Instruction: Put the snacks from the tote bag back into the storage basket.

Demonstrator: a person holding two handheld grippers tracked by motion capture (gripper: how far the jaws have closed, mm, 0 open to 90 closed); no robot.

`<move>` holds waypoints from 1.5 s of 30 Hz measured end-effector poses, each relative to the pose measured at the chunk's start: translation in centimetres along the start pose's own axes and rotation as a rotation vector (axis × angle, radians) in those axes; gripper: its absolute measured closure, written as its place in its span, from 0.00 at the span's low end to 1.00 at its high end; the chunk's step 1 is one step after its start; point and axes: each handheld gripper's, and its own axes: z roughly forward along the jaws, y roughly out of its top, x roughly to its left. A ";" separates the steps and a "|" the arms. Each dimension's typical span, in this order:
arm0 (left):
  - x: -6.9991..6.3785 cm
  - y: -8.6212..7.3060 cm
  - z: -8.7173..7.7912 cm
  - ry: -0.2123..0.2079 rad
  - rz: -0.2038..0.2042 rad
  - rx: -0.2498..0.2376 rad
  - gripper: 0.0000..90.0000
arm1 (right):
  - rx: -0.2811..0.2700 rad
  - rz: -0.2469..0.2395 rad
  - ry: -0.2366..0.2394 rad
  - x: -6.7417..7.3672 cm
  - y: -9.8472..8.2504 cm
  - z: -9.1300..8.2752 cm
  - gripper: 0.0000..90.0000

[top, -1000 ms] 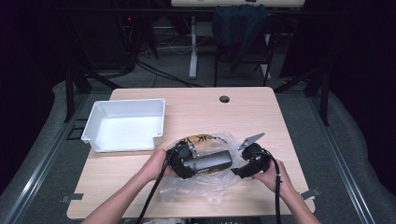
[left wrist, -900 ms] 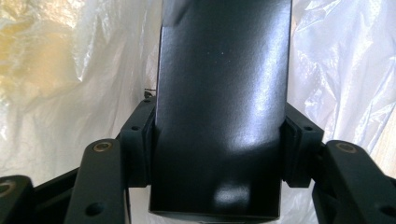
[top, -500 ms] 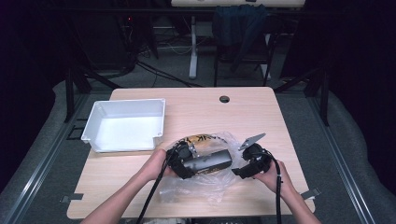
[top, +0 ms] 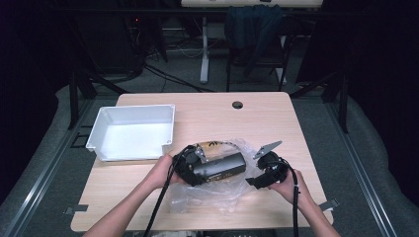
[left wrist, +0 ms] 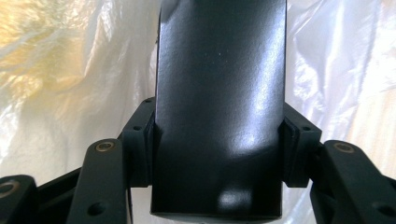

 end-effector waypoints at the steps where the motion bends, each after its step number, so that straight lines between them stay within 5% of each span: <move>1: -0.1 0.0 -0.2 -0.004 -0.008 -0.004 0.48 | 0.000 0.001 -0.001 0.0 0.0 0.1 0.31; 22: 0.9 0.3 -5.0 -0.018 0.006 -0.121 0.48 | -0.006 -0.007 0.013 0.1 0.1 0.1 0.28; 33: 1.6 0.5 -7.7 0.014 0.027 -0.123 0.48 | -0.015 -0.011 0.013 0.1 0.1 -0.1 0.25; 45: 3.3 -1.1 -9.8 0.045 0.010 -0.107 0.48 | -0.025 -0.010 0.028 0.1 0.0 -0.7 0.17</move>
